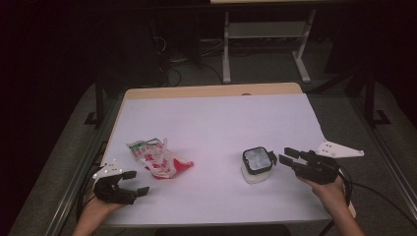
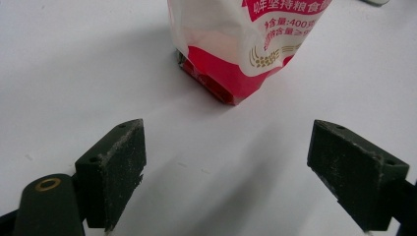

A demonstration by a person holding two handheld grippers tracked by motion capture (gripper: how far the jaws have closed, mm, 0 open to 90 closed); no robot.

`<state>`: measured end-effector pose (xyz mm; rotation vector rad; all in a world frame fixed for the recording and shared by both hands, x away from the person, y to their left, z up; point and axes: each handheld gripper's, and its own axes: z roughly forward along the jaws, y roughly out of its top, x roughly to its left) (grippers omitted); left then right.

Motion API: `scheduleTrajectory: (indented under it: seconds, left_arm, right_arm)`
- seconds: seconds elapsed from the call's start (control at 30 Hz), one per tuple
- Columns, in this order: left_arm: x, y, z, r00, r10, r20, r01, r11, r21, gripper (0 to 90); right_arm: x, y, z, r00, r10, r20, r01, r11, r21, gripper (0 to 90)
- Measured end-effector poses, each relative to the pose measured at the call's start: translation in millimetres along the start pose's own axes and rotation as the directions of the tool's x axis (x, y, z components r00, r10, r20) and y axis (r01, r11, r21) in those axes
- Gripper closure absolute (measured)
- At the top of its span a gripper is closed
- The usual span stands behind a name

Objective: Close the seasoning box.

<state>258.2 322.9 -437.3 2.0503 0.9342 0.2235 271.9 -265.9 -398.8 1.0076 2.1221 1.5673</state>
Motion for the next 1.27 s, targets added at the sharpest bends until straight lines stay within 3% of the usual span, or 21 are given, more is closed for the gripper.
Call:
scheduleTrajectory:
  seconds: [0.1, 0.33, 0.6, 0.77, 0.87, 1.03, 1.27]
  left_arm:
    - [0.1, -0.5, 0.4, 0.9999, 0.011, 0.005, -0.011, 0.9999, 0.006, 14.4]
    - [-1.9, -0.6, 0.1, 1.0, -0.003, 0.007, 0.003, 1.0, -0.005, 14.4]
    - [-1.7, -0.4, -0.1, 0.9999, 0.014, -0.005, -0.014, 0.9999, -0.004, 14.4]
    - [0.1, -2.4, 2.0, 0.9998, 0.019, -0.008, -0.019, 0.9998, 0.001, 14.4]
    - [0.4, -3.1, 2.5, 0.9998, 0.017, -0.01, -0.017, 0.9999, -0.002, 14.4]
    - [0.7, -3.6, 1.6, 0.9997, 0.023, -0.01, -0.023, 0.9997, -0.007, 14.4]
    - [1.5, -3.7, 1.6, 0.9996, 0.028, -0.011, -0.028, 0.9996, 0.001, 14.4]
  right_arm:
    - [-3.0, -2.3, -1.7, 0.9997, 0.002, 0.023, -0.002, 1.0, 0.007, 53.4]
    - [-10.5, -8.0, -9.9, 0.9977, 0.018, 0.065, -0.019, 1.0, 0.017, 46.0]
    - [-26.6, -29.1, -5.6, 0.9919, 0.019, 0.125, -0.031, 0.995, 0.095, 38.6]
    - [-31.2, -33.2, -3.6, 0.9911, 0.028, 0.13, -0.043, 0.993, 0.11, 36.3]
    - [-34.8, -35.5, -1.4, 0.9941, 0.018, 0.107, -0.031, 0.992, 0.122, 31.7]
    - [-35.2, -38.6, 0.8, 0.9937, 0.012, 0.111, -0.029, 0.988, 0.153, 31.5]
    - [-34.7, -38.9, 1.5, 0.9932, 0.007, 0.117, -0.025, 0.988, 0.155, 31.3]
